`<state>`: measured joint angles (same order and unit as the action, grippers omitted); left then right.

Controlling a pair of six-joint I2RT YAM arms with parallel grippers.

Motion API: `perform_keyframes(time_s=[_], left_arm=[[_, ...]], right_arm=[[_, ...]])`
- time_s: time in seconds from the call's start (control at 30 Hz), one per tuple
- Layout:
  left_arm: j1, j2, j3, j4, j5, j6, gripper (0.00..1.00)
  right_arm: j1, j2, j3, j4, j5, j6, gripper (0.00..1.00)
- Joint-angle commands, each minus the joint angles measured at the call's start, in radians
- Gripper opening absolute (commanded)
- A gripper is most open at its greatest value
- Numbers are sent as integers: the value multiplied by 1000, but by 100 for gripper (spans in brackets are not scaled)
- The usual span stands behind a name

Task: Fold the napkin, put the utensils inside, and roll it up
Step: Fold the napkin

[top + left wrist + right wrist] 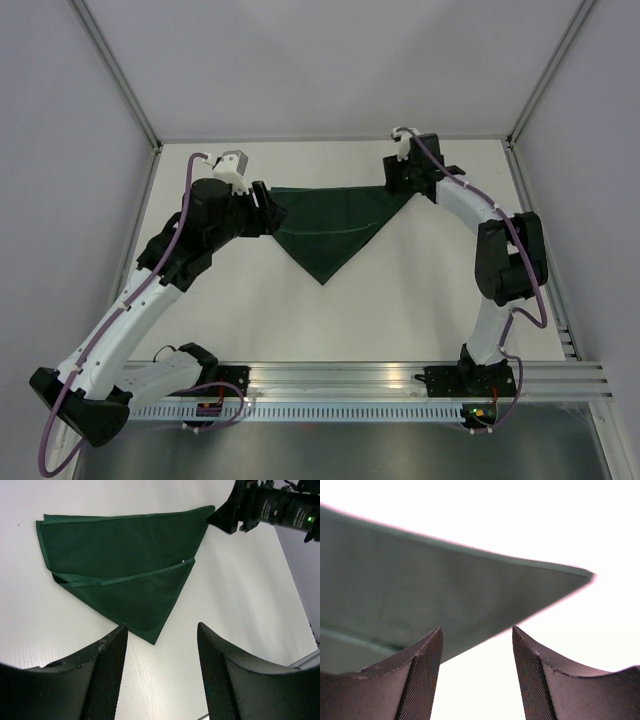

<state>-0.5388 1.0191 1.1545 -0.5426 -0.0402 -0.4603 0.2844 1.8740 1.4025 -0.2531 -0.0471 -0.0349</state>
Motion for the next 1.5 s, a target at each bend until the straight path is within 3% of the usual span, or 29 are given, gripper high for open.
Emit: perform_keyframes(time_s=[0.0,0.3,0.53,0.87,1.17,1.37,1.47], left_arm=[[-1,1,1,41,30,-35,63],[-1,12,4,43,30,-29,63],[-1,18,-4,49,33,-29,63],[-1,21,-26,56,25,-34,63],[-1,32,-30,56,23,-35,63],[-1,27,-42,59,22,-37,63],[-1,24,-47,61,25,-40,63]], right_arm=[[-129,80,93,-115,-154,128,63],[-339,258,225,-144,-352,277,65],[-381,365,265,-101,-470,375,64],[-384,442,289,-41,-519,455,61],[-383,468,271,63,-543,521,38],[-383,432,213,169,-551,538,11],[-383,406,185,202,-560,537,6]])
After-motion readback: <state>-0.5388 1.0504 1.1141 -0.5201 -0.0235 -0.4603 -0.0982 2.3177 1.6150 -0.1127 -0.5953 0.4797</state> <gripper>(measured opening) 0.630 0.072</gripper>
